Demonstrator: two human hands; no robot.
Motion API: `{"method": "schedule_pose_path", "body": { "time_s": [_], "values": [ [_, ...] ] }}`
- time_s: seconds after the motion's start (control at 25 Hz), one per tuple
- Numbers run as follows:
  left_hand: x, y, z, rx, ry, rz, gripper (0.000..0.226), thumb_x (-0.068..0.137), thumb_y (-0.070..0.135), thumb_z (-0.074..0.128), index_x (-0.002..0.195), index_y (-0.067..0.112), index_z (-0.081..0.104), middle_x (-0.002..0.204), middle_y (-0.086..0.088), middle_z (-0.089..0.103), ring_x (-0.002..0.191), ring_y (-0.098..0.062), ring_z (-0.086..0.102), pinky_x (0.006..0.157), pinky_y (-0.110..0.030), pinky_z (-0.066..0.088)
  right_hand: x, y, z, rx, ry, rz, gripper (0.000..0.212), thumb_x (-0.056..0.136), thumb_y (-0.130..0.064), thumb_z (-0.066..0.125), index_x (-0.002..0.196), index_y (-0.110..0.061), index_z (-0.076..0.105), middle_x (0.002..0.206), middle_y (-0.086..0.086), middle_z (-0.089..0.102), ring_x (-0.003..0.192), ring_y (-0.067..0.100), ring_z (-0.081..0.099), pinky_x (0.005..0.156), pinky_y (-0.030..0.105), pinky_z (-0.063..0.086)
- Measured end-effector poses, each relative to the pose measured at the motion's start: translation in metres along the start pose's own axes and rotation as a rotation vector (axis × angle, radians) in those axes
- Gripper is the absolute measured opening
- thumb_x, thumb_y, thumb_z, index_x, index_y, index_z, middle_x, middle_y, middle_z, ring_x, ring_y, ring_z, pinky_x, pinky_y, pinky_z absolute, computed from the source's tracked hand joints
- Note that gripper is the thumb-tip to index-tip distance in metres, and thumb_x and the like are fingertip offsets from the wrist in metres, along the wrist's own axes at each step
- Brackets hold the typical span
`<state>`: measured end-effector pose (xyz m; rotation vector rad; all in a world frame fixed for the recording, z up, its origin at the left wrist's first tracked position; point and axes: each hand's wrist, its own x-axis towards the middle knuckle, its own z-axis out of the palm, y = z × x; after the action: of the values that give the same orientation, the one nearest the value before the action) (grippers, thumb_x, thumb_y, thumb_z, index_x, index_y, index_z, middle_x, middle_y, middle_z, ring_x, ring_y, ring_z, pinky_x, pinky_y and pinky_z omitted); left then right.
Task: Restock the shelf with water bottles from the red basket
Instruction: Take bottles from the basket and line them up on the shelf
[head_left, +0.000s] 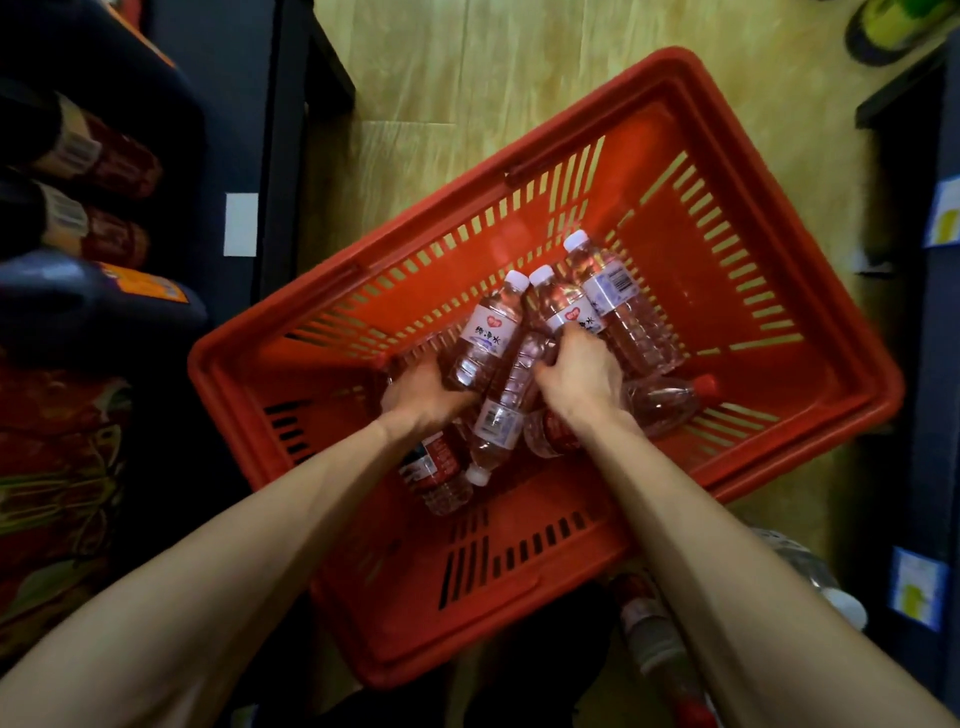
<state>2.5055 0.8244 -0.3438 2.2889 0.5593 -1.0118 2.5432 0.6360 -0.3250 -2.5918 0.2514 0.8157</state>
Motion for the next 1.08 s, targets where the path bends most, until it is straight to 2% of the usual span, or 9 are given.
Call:
{"method": "schedule_pose_path", "body": {
  "time_s": [0.08,0.24,0.4,0.56,0.76,0.92,1.0,1.08],
  "values": [
    [0.000,0.000,0.000,0.011,0.007,0.035,0.084,0.070,0.061,0.072,0.145,0.035,0.045,0.142,-0.002,0.061,0.129,-0.029,0.059,0.102,-0.039,0.047,-0.001,0.002,0.005,0.063,0.037,0.077,0.030,0.094,-0.032,0.064,0.117,-0.013,0.063,0.114,0.018,0.072,0.107,0.039,0.068,0.085,0.039,0.051],
    [0.005,-0.003,0.009,0.036,0.066,0.066,0.077,0.077,0.057,0.077,0.143,0.031,0.047,0.139,-0.003,0.063,0.126,-0.030,0.061,0.098,-0.037,0.046,-0.002,0.005,0.009,0.050,0.147,0.097,0.029,0.094,-0.034,0.065,0.116,-0.015,0.067,0.113,0.014,0.071,0.106,0.038,0.067,0.086,0.040,0.051],
    [0.013,-0.009,0.010,0.028,0.058,0.101,0.077,0.076,0.057,0.076,0.142,0.034,0.046,0.140,0.000,0.063,0.126,-0.027,0.061,0.095,-0.037,0.046,0.010,0.015,0.006,-0.020,0.247,0.126,0.050,0.086,-0.027,0.072,0.132,-0.010,0.057,0.131,0.013,0.057,0.123,0.034,0.056,0.099,0.042,0.046],
    [0.016,-0.010,0.010,0.017,0.066,0.089,0.079,0.075,0.060,0.074,0.143,0.034,0.044,0.144,0.002,0.059,0.127,-0.027,0.060,0.095,-0.038,0.045,0.025,0.017,0.010,-0.180,0.186,0.141,0.067,0.083,-0.032,0.079,0.139,-0.009,0.049,0.140,0.014,0.051,0.129,0.032,0.051,0.102,0.041,0.045],
    [0.014,-0.012,0.015,-0.118,0.226,0.082,0.077,0.076,0.068,0.071,0.140,0.031,0.048,0.143,0.000,0.058,0.128,-0.028,0.058,0.101,-0.042,0.049,0.032,0.016,0.027,-0.395,0.216,0.107,0.060,0.087,-0.029,0.076,0.136,-0.007,0.050,0.132,0.012,0.058,0.121,0.028,0.058,0.090,0.038,0.052],
    [0.016,-0.018,0.017,-0.102,0.251,0.095,0.077,0.080,0.072,0.066,0.141,0.028,0.048,0.146,0.001,0.054,0.130,-0.027,0.056,0.101,-0.047,0.050,0.039,0.013,0.038,-0.524,0.294,0.099,0.044,0.094,-0.025,0.069,0.132,-0.007,0.055,0.121,0.008,0.066,0.108,0.023,0.065,0.076,0.032,0.055],
    [0.016,-0.021,0.018,-0.098,0.242,0.112,0.073,0.082,0.074,0.062,0.140,0.031,0.048,0.146,0.003,0.054,0.130,-0.026,0.056,0.101,-0.048,0.050,0.042,0.017,0.036,-0.559,0.284,0.077,0.043,0.094,-0.025,0.069,0.131,-0.006,0.055,0.122,0.009,0.065,0.109,0.024,0.064,0.075,0.033,0.056],
    [0.012,-0.020,0.020,-0.099,0.236,0.126,0.067,0.086,0.069,0.062,0.140,0.031,0.049,0.145,0.001,0.055,0.129,-0.027,0.057,0.101,-0.046,0.049,0.041,0.020,0.028,-0.506,0.243,0.050,0.049,0.093,-0.028,0.071,0.132,-0.005,0.052,0.127,0.011,0.059,0.117,0.027,0.059,0.081,0.036,0.056]
  ]
}}
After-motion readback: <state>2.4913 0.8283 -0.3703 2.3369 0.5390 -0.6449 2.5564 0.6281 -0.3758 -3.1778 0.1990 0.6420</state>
